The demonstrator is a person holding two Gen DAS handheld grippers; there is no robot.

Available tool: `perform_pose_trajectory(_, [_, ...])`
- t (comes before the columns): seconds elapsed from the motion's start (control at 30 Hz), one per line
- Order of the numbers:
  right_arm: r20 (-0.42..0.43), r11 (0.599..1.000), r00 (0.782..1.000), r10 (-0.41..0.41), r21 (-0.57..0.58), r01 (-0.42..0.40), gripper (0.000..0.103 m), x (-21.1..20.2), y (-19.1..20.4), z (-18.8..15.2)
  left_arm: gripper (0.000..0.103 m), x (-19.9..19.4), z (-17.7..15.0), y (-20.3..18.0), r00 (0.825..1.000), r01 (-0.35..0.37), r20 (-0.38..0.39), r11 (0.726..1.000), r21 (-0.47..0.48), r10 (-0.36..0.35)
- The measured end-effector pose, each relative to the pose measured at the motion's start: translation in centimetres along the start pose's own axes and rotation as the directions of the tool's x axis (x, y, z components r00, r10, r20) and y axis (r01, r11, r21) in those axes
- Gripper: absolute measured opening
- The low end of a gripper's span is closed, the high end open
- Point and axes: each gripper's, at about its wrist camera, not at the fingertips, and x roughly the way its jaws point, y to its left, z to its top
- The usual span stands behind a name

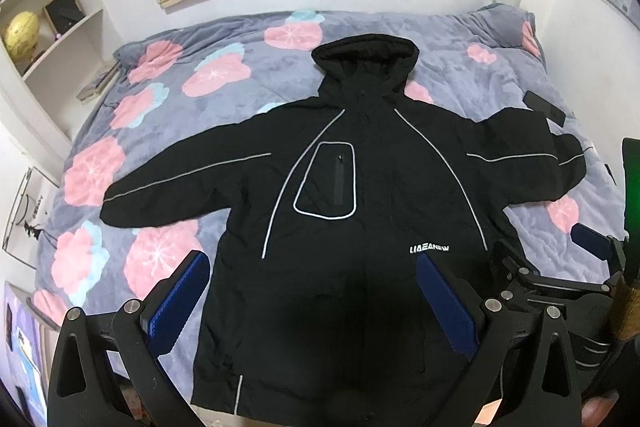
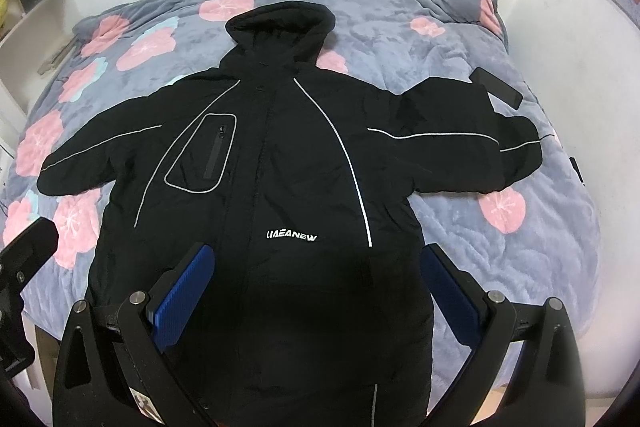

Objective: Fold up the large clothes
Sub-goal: 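Grasp the jacket sleeve cuff with the left gripper and lift it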

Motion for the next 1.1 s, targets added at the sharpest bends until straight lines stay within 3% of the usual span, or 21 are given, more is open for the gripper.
perform_pose_trajectory(0.23, [-0.01,1.0,1.0,0.013,0.027,-0.013,0.103,0.3,0.4,0.9,0.103,0.6,0.4,1.9,0.999,0.015,-0.032,0.999,-0.028,-0.016])
perform_pose_trajectory(0.37, [-0.01,0.999,1.0,0.02,0.031,-0.02,0.103,0.5,1.9,1.8,0.103,1.8,0.8,4.8,0.997,0.062,-0.05,0.995,-0.082,-0.066])
perform_pose_trajectory(0.53, [-0.005,1.0,1.0,0.012,0.005,-0.012,0.103,0.5,5.2,2.8,0.103,4.5,1.0,10.6,0.992,0.069,-0.088,0.982,-0.175,-0.085])
perform_pose_trajectory(0.67, [-0.001,1.0,1.0,0.013,-0.013,-0.013,0.103,0.7,8.3,3.5,0.103,7.2,0.9,18.3,0.992,0.034,-0.108,0.954,-0.298,-0.069])
perform_pose_trajectory(0.77, [-0.011,1.0,1.0,0.015,-0.028,-0.015,0.103,1.4,11.6,3.8,0.103,9.0,0.1,25.1,0.995,-0.016,-0.096,0.916,-0.402,-0.025])
perform_pose_trajectory(0.83, [-0.026,0.999,1.0,0.012,-0.045,-0.013,0.103,2.2,13.5,3.8,0.103,10.5,-0.7,30.2,0.997,-0.035,-0.082,0.875,-0.484,-0.005])
perform_pose_trajectory(1.0, [-0.067,0.995,0.998,-0.012,-0.103,0.005,0.103,4.2,18.1,3.4,0.103,14.6,-2.7,41.1,1.0,0.007,-0.001,0.766,-0.643,-0.009])
perform_pose_trajectory(1.1, [-0.094,0.991,0.995,-0.025,-0.131,0.012,0.103,5.3,20.7,3.0,0.103,18.1,-4.1,46.9,1.0,0.02,0.009,0.697,-0.716,-0.02])
